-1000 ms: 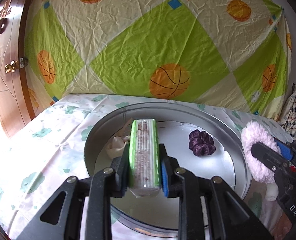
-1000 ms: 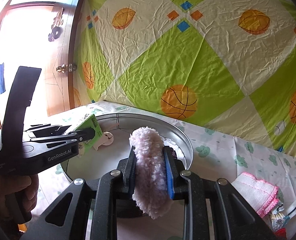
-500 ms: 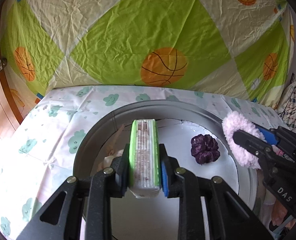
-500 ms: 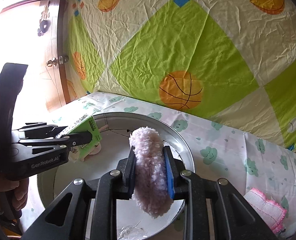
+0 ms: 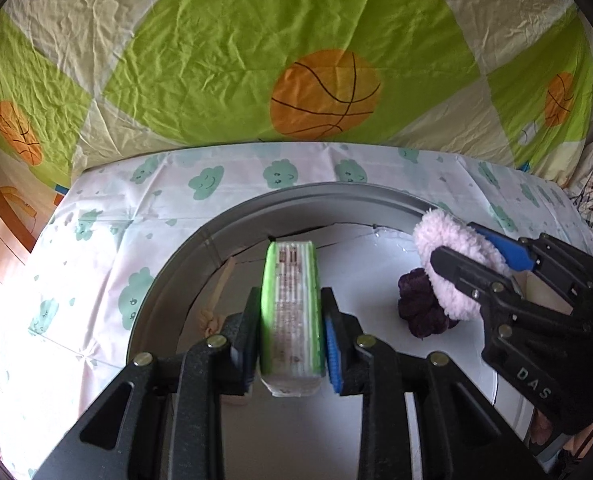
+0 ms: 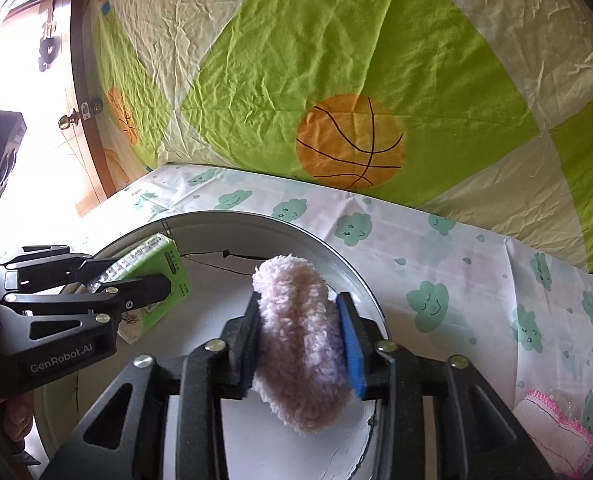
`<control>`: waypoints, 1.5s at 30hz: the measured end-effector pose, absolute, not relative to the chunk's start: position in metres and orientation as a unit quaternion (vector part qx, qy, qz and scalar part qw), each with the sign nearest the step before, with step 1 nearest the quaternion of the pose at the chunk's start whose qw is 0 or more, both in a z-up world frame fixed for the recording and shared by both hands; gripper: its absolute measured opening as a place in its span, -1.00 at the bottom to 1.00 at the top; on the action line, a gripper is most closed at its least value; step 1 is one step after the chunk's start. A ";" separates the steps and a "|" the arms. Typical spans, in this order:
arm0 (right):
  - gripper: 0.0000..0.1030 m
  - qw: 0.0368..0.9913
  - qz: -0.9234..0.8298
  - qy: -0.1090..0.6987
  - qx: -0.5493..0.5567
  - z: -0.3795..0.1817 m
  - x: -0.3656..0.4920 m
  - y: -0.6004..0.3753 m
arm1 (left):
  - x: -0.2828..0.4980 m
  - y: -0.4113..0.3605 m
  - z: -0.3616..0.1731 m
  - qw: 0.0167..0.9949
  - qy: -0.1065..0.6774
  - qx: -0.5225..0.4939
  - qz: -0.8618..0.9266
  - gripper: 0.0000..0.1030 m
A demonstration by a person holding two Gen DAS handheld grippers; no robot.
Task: Organize soft objects
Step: 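Open both tools to release the tissue pack and pink sponge into the tin, then grasp the white rolled towel with the left tool while the right tool reaches the red brocade pouch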
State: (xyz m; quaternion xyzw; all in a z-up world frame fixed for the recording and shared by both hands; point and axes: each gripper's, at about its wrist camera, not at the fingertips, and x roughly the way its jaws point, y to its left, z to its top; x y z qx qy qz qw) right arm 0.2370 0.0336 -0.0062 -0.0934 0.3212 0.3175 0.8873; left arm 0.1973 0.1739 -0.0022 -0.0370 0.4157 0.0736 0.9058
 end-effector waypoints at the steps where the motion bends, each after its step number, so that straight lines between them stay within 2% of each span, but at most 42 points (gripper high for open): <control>1: 0.03 0.888 0.318 0.320 -0.090 -0.005 0.236 0.032 | 0.196 0.174 0.000 0.907 0.412 -0.030 0.079 -0.08; 2: 0.06 0.888 0.322 0.318 -0.086 -0.004 0.234 0.030 | 0.194 0.173 0.002 0.909 0.407 -0.024 0.083 0.11; 4: 0.09 0.889 0.323 0.313 -0.080 -0.002 0.229 0.023 | 0.186 0.171 0.007 0.916 0.391 -0.021 0.088 0.30; 10: 0.33 0.901 0.318 0.294 -0.038 0.009 0.205 -0.024 | 0.157 0.155 0.015 0.934 0.345 -0.013 0.094 0.45; 18: 0.47 0.919 0.299 0.257 -0.025 0.016 0.156 -0.111 | 0.109 0.100 0.012 0.954 0.290 0.006 0.071 0.57; 22: 0.48 0.934 0.255 0.250 -0.017 0.008 0.139 -0.163 | 0.093 0.061 0.007 0.961 0.274 0.019 0.041 0.74; 30: 0.50 0.947 0.178 0.266 0.012 -0.017 0.114 -0.236 | 0.088 -0.016 -0.017 0.956 0.289 0.043 -0.022 0.75; 31: 0.50 0.947 0.176 0.269 0.017 -0.020 0.113 -0.241 | 0.090 -0.024 -0.020 0.954 0.294 0.045 -0.026 0.83; 39: 0.50 0.949 0.161 0.269 0.046 -0.030 0.109 -0.264 | 0.098 -0.073 -0.022 0.952 0.291 0.087 -0.051 0.83; 42: 0.50 0.948 0.166 0.269 0.050 -0.031 0.108 -0.264 | 0.104 -0.084 -0.028 0.947 0.300 0.096 -0.058 0.72; 44: 0.50 0.946 0.169 0.270 0.057 -0.032 0.108 -0.267 | 0.111 -0.089 -0.033 0.940 0.318 0.102 -0.063 0.53; 45: 0.50 0.946 0.169 0.270 0.061 -0.033 0.108 -0.268 | 0.114 -0.089 -0.033 0.939 0.322 0.097 -0.068 0.52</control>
